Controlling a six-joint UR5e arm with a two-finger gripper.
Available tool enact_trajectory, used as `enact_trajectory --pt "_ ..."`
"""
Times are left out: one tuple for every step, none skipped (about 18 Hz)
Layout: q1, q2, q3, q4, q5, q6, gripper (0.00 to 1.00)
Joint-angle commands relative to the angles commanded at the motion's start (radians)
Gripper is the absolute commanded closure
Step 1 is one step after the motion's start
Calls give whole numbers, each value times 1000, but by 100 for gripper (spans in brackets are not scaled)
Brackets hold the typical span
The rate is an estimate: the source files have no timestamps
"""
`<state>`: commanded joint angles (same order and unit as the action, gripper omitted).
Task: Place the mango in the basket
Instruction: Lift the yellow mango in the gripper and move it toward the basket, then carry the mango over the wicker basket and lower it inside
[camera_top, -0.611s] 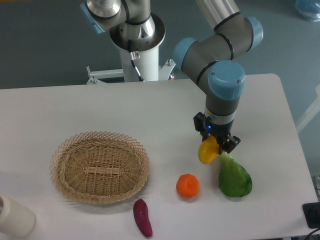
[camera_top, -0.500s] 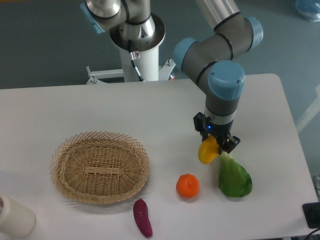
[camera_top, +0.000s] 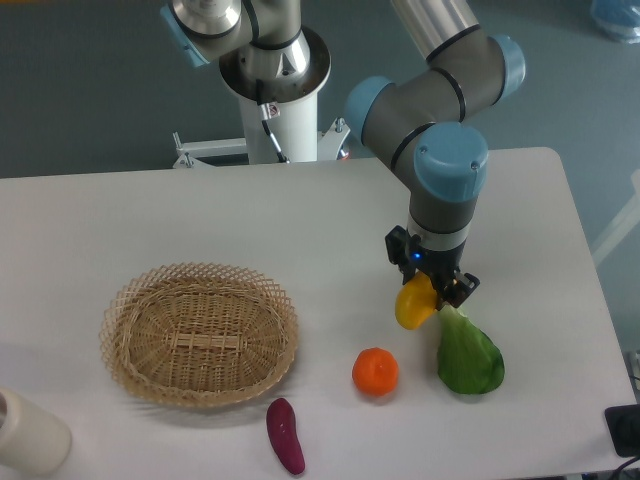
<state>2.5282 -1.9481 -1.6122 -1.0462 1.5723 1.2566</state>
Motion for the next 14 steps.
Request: enact_trajectory --pt "-14 -2 0 0 0 -21 60" --pt "-29 -2 -1 2 2 -49 60" --pt "-46 -3 0 6 2 -74 60" --pt "-64 -8 2 6 2 -97 60" --pt "-77 -11 3 8 2 -123 60" --pt "-87 -15 6 9 2 -144 60" --pt "-103 -26 15 9 3 -158 60" --pt "-115 -31 23 9 8 -170 60" --pt "-130 -35 29 9 12 -184 60" --pt "-150 -37 31 9 12 -201 60" --pt "-169 -37 31 9 11 -215 60" --pt "-184 -38 31 9 8 -224 60" --pt "-202 -40 34 9 8 -232 60" --pt "-218 -40 32 9 6 -232 60"
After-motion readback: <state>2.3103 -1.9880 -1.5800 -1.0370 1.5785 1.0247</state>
